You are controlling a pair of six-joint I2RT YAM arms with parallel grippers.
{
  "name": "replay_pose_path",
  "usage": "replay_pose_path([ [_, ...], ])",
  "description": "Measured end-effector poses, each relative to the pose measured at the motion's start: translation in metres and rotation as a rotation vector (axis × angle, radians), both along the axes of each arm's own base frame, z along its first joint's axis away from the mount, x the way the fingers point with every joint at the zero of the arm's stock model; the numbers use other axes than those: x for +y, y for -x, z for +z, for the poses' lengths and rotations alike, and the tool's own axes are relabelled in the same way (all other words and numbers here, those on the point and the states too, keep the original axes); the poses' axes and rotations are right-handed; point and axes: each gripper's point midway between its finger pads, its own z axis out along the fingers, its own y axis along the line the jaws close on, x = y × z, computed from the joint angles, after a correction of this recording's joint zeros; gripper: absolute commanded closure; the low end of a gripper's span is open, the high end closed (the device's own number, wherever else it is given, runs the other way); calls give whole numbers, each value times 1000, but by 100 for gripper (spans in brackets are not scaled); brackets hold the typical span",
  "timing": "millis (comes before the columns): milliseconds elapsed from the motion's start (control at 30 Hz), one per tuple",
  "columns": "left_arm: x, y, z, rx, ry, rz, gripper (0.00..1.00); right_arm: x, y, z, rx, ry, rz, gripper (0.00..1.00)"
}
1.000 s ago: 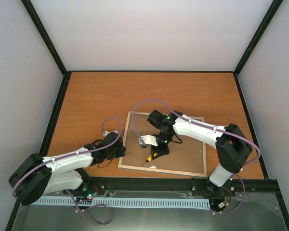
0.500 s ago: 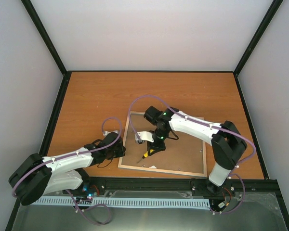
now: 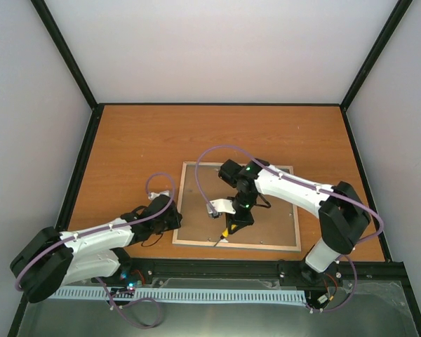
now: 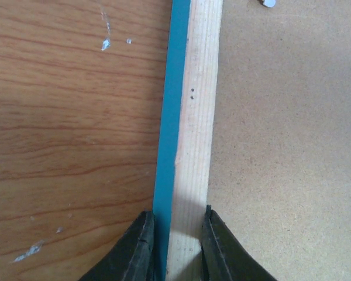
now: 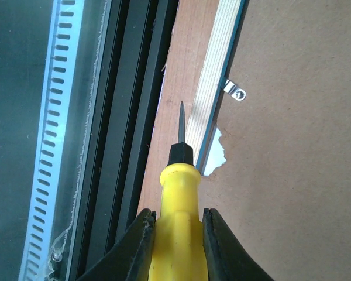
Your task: Take the photo out of the frame
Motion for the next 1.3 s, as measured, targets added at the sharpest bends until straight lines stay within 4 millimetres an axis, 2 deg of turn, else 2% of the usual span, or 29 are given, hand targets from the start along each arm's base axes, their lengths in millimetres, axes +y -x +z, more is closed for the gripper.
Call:
replay_pose_path([
  [300, 0, -3, 0, -9, -1, 6, 99, 0, -4, -13, 6, 34, -4, 97],
  [600, 0, -3, 0, -9, -1, 7, 99, 5, -15, 0, -43, 27, 4, 97],
  [833, 0, -3, 0, -9, -1, 7, 99, 1, -20, -9, -60, 69, 1, 97],
  [1300, 0, -3, 0, -9, -1, 7, 99, 9, -20, -16, -10, 60, -12, 97],
])
